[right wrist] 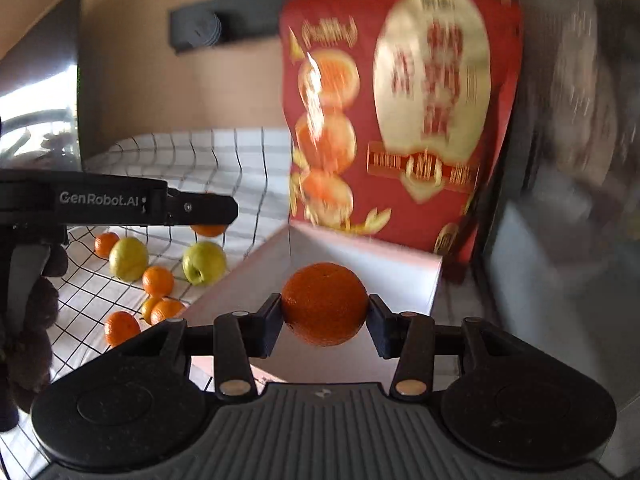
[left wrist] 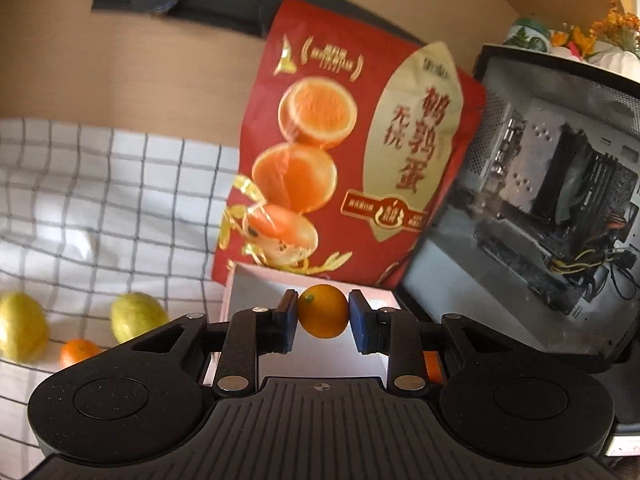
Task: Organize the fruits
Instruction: 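Carry the large orange over the pink box and open the right tool, then grasp a second large orange from the cloth with the right tool, then carry the large orange and the tangerine toward the pink box with both tools, then lower the tangerine into the pink box and open the left tool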
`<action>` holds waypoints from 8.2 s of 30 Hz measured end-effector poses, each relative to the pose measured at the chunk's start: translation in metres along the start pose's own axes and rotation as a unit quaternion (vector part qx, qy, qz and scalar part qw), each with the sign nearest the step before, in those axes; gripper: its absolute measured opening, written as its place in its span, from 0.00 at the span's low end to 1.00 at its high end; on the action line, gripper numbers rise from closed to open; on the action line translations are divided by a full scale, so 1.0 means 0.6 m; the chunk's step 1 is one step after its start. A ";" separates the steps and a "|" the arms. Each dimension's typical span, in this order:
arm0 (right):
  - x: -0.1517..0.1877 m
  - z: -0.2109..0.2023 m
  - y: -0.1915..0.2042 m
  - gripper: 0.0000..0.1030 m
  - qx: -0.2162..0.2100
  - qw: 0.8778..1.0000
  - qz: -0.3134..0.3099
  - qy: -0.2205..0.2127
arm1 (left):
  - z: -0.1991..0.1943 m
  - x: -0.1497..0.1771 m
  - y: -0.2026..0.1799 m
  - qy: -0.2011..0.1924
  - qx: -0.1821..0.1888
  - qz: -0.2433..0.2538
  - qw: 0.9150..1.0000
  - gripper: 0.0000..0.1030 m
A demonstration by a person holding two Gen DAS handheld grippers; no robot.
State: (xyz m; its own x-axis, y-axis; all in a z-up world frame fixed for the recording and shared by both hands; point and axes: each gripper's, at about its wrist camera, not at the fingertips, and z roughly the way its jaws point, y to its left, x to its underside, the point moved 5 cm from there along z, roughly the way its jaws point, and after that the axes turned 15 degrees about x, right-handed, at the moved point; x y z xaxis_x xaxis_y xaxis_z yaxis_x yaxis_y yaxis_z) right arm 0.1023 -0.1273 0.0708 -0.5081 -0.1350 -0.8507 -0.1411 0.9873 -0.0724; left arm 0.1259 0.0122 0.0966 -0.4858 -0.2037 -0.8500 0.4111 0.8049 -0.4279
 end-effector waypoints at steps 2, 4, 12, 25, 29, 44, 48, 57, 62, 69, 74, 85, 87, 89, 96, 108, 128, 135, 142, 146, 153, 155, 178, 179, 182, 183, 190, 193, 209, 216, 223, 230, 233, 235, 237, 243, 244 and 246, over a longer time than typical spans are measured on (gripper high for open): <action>0.013 0.025 -0.002 0.43 -0.004 0.999 0.019 0.025 | 0.019 0.018 0.015 0.015 0.015 -0.010 1.000 0.30; 0.029 0.045 0.003 0.44 0.000 0.999 0.016 0.041 | 0.034 0.034 0.023 0.041 0.011 -0.013 0.999 0.30; 0.046 0.026 0.010 0.66 0.013 1.000 -0.002 0.004 | -0.082 0.053 0.053 0.003 0.007 -0.018 1.000 0.31; 0.028 -0.053 0.207 0.78 -0.118 0.991 -0.052 -0.018 | -0.590 0.190 0.231 -0.247 -0.310 -0.139 0.907 0.32; 0.027 -0.071 0.374 0.78 -0.170 0.980 -0.102 -0.022 | -0.654 0.189 0.243 -0.296 -0.339 -0.142 0.882 0.32; 0.074 0.003 0.724 0.88 -0.313 0.941 -0.081 0.099 | -0.700 0.221 0.295 -0.313 -0.343 -0.201 0.862 0.32; 0.098 0.009 0.729 0.88 -0.343 0.924 -0.080 0.148 | -0.693 0.218 0.291 -0.310 -0.340 -0.198 0.865 0.32; 0.113 -0.037 0.701 0.68 -0.367 0.911 -0.133 0.134 | -0.678 0.213 0.280 -0.305 -0.317 -0.190 0.878 0.32; 0.126 -0.074 0.594 0.67 -0.340 0.921 -0.156 0.105 | -0.649 0.211 0.273 -0.282 -0.298 -0.187 0.893 0.32; 0.132 -0.109 0.322 0.67 -0.226 0.965 -0.132 0.021 | -0.488 0.198 0.198 -0.175 -0.175 -0.153 0.957 0.32; 0.169 -0.094 0.168 0.68 -0.119 0.988 -0.100 -0.001 | -0.345 0.190 0.112 -0.088 -0.129 -0.074 0.985 0.32; 0.212 -0.088 0.101 0.83 -0.119 0.988 -0.090 -0.048 | -0.212 0.151 0.133 -0.027 -0.172 -0.046 0.984 0.32; 0.209 -0.085 0.093 0.83 -0.120 0.989 -0.072 -0.051 | -0.191 0.155 0.145 -0.013 -0.199 -0.034 0.979 0.32; 0.208 -0.084 0.085 0.83 -0.128 0.989 -0.054 -0.050 | -0.179 0.161 0.157 -0.007 -0.226 -0.033 0.974 0.32; 0.210 -0.073 0.083 0.84 -0.134 0.990 -0.041 -0.029 | -0.156 0.157 0.178 -0.010 -0.224 -0.066 0.972 0.36; 0.212 -0.070 0.080 0.85 -0.118 0.992 -0.033 -0.022 | -0.116 0.182 0.190 0.043 -0.200 -0.091 0.975 0.44; 0.209 -0.074 0.071 0.85 -0.115 0.993 -0.012 -0.034 | -0.162 0.255 0.028 0.094 -0.140 0.039 0.985 0.43; 0.212 -0.057 0.077 0.85 -0.117 0.993 -0.023 0.004 | -0.160 0.262 0.024 0.085 -0.156 0.052 0.983 0.44; 0.216 -0.030 0.078 0.89 -0.125 0.990 -0.020 0.059 | -0.163 0.261 0.025 0.075 -0.158 0.047 0.984 0.44; 0.219 -0.030 0.086 0.96 -0.123 0.990 -0.036 0.061 | -0.164 0.261 0.022 0.075 -0.161 0.054 0.983 0.44; 0.221 -0.035 0.091 1.00 -0.119 0.990 -0.031 0.074 | -0.167 0.261 0.024 0.071 -0.154 0.045 0.984 0.44; 0.220 -0.035 0.095 1.00 -0.115 0.989 -0.045 0.078 | -0.167 0.260 0.025 0.070 -0.153 0.041 0.985 0.44; 0.201 -0.028 0.091 0.91 -0.102 0.994 -0.014 0.043 | -0.174 0.257 0.031 0.060 -0.142 0.017 0.988 0.44; 0.202 -0.028 0.091 0.89 -0.098 0.994 -0.014 0.043 | -0.173 0.257 0.030 0.060 -0.143 0.018 0.988 0.44; 0.204 -0.030 0.092 0.84 -0.085 0.996 -0.020 0.034 | -0.174 0.259 0.029 0.059 -0.145 0.018 0.987 0.44; 0.204 -0.033 0.093 0.83 -0.079 0.996 -0.022 0.028 | -0.174 0.259 0.029 0.059 -0.145 0.018 0.988 0.44; 0.204 -0.047 0.099 0.71 -0.058 0.997 -0.043 -0.009 | -0.176 0.259 0.031 0.057 -0.143 0.015 0.988 0.44; 0.202 -0.045 0.096 0.71 -0.062 0.997 -0.036 -0.005 | -0.176 0.259 0.031 0.057 -0.143 0.015 0.988 0.44; 0.203 -0.025 0.095 0.70 -0.042 0.998 -0.029 0.026 | -0.173 0.257 0.034 0.062 -0.139 0.017 0.988 0.43; 0.177 -0.033 0.089 0.69 -0.051 0.997 -0.021 0.046 | -0.169 0.214 0.021 0.070 -0.094 0.005 0.993 0.43; 0.022 -0.110 0.055 0.69 -0.044 0.998 -0.008 -0.035 | -0.144 0.048 -0.023 -0.003 -0.067 0.035 0.997 0.43; -0.120 -0.123 0.011 0.69 0.027 0.995 0.011 -0.097 | -0.029 -0.009 -0.009 0.044 -0.016 -0.003 0.999 0.43; -0.132 -0.098 -0.006 0.69 0.019 0.997 0.042 -0.066 | 0.030 0.035 0.020 0.114 -0.042 -0.005 0.993 0.43; -0.128 -0.079 -0.018 0.69 0.011 0.997 0.062 -0.039 | 0.054 0.059 0.029 0.139 -0.055 -0.004 0.989 0.43; -0.118 -0.058 -0.024 0.69 0.000 0.997 0.073 -0.012 | 0.051 0.064 0.035 0.124 -0.031 -0.013 0.992 0.43; -0.084 0.002 -0.017 0.69 -0.001 0.997 0.069 0.035 | -0.010 0.028 0.045 0.019 -0.056 -0.026 0.998 0.43; -0.078 0.016 -0.014 0.69 -0.001 0.996 0.072 0.045 | -0.021 0.030 0.047 0.008 -0.073 -0.017 0.997 0.43; -0.069 0.044 -0.008 0.69 -0.001 0.995 0.078 0.064 | -0.040 0.036 0.053 -0.006 -0.079 -0.015 0.997 0.43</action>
State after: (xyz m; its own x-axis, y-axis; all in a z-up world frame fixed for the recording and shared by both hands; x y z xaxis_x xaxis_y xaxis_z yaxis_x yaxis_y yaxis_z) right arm 0.1462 -0.1244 0.0927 -0.6286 0.0104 -0.7777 -0.0531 0.9970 0.0562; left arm 0.1101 0.0465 0.0720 -0.4867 -0.2340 -0.8417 0.2700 0.8760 -0.3997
